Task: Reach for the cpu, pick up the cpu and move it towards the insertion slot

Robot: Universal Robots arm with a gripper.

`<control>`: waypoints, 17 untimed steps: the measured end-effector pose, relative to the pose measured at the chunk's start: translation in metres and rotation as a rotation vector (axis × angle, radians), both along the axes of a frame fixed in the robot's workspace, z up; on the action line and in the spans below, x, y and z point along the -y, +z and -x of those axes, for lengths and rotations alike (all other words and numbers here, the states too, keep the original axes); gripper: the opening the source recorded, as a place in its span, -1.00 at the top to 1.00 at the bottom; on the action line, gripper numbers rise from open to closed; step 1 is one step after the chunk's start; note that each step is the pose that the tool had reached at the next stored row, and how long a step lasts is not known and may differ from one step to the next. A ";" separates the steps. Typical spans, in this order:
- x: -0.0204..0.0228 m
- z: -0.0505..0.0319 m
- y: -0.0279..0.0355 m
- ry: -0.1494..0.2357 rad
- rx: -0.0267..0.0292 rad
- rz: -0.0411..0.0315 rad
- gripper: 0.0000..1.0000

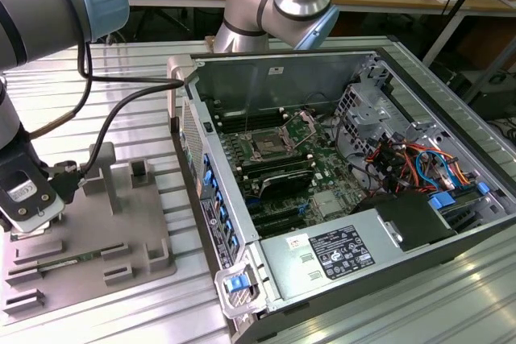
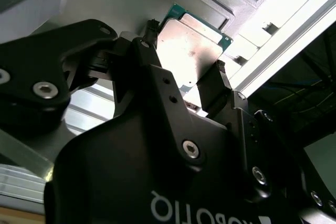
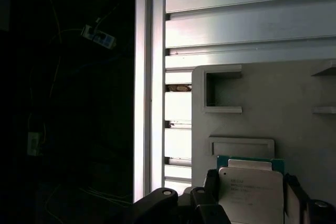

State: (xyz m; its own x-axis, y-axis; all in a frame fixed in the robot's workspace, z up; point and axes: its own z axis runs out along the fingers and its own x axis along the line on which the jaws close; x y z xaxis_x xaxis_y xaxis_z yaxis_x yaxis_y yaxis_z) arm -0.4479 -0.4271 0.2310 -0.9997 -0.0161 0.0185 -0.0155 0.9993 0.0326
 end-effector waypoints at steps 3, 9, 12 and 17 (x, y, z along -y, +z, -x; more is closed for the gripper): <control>0.0000 0.0001 0.0019 0.000 -0.0001 0.0000 -0.09; 0.0001 0.0000 0.0059 0.000 -0.0002 0.0001 -0.09; 0.0000 0.0000 0.0078 0.000 0.0001 -0.0001 -0.09; 0.0000 -0.0002 0.0103 0.000 0.0001 -0.0001 -0.09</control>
